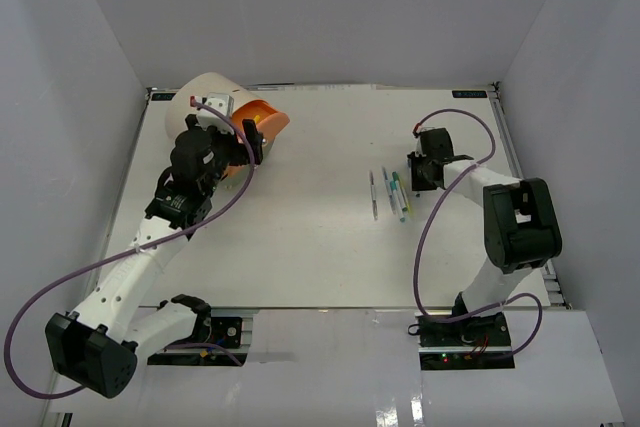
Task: Sort the stationery into containers
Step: Pick up the pen from the center of the board, then place the pen in the drawer.
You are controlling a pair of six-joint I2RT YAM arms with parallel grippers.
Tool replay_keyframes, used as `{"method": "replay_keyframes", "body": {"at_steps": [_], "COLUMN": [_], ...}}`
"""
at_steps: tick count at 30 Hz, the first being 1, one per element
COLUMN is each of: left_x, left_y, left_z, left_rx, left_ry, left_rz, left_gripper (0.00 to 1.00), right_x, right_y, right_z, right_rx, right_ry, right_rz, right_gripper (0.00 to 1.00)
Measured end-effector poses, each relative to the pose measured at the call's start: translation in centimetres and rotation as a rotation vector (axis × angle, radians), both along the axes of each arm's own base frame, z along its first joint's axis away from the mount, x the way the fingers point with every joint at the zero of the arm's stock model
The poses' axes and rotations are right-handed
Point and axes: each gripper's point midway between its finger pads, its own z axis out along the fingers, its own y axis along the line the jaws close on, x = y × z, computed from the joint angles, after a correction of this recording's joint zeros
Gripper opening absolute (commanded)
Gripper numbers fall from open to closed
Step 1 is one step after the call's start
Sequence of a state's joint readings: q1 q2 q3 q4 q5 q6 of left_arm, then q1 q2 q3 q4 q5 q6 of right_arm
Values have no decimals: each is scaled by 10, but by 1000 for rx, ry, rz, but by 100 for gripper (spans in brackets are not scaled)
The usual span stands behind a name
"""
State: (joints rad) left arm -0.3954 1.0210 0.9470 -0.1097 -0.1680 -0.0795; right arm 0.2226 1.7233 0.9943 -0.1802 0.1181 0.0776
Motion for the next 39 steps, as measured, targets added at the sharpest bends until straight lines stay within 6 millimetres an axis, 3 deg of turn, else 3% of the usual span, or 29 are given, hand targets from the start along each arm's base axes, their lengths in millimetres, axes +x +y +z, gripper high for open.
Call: {"method": "replay_keyframes", "body": {"at_steps": [3,7,10,12,16,19,22,26,33,39], "left_x": [-3,-11,-17,-23,-39,-43,-38,-30,-23,-25], "left_y": [-14,-44,-74,-99,-169,-203,-219,-230,-245,-257], "left_z": [7,31,43,41,26,10,-1,-1,2,-5], "left_rx": [-78,-238,-348,-387,-410,-419,-428,-451,-492,-495], "left_ry": [17,37,63,94,189,237,262,262,258,284], "left_rz": [-53,-177,-280,-339,-471,-507,-501,-482,-490,-530], "left_gripper": [98,98,98,98,98,98,98,94,66,26], "right_x": [-6,-12,-24,-35,-63,-83,-94,-103,-109,-111], "right_y": [2,20,50,77,123,144,154,160,166,167], "right_z": [19,73,120,153,196,211,217,226,241,239], "right_rx": [28,130,240,321,470,560,618,684,749,767], "right_ry": [-47,-205,-340,-430,-543,-578,-592,-604,-637,-633], "right_rz": [10,52,133,206,344,412,443,460,477,476], "right_gripper": [13,14,15,17,20,22,22,23,25,29]}}
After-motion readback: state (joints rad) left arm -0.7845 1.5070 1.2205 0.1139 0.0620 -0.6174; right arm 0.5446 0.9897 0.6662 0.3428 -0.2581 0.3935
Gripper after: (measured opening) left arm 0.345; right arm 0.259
